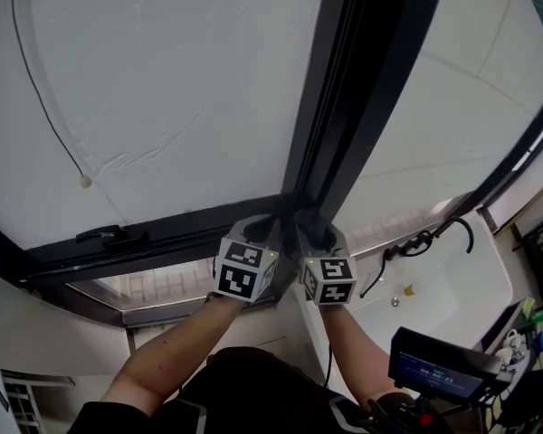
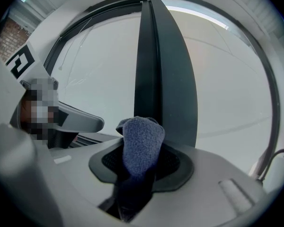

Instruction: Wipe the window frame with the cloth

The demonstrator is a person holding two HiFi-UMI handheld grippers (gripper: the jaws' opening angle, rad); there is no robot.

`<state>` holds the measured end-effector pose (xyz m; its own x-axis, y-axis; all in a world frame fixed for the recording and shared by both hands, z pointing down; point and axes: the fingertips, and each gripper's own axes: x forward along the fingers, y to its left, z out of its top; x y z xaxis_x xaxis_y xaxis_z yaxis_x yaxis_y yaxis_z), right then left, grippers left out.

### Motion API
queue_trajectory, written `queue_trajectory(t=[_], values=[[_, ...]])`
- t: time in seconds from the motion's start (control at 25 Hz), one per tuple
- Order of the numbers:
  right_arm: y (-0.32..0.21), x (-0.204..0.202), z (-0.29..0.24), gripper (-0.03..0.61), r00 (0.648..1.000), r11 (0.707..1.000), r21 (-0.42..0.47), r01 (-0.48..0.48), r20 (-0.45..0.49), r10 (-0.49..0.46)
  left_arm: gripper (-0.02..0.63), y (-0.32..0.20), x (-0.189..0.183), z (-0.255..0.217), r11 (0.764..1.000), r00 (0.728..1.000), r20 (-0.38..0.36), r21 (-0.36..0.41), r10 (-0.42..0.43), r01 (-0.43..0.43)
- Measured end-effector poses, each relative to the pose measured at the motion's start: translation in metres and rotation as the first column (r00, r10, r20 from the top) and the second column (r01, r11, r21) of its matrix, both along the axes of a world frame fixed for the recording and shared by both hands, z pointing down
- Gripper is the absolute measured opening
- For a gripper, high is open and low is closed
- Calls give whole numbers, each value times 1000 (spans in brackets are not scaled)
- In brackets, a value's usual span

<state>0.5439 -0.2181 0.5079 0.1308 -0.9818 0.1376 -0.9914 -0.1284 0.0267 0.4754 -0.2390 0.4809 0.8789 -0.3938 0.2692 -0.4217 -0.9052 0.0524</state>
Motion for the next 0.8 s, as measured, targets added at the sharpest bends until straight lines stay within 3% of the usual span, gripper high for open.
queue_trajectory(t=[0.24,0.8], values=[[-1,1,34,141,999,995,-99,30,28,-27,-6,3,-6,20,999,1000,10,-44,-14,14],[3,3,45,141,996,988,-137,75,68,-66,-6,5,-22,38,997,998,30,-57,-50,51]])
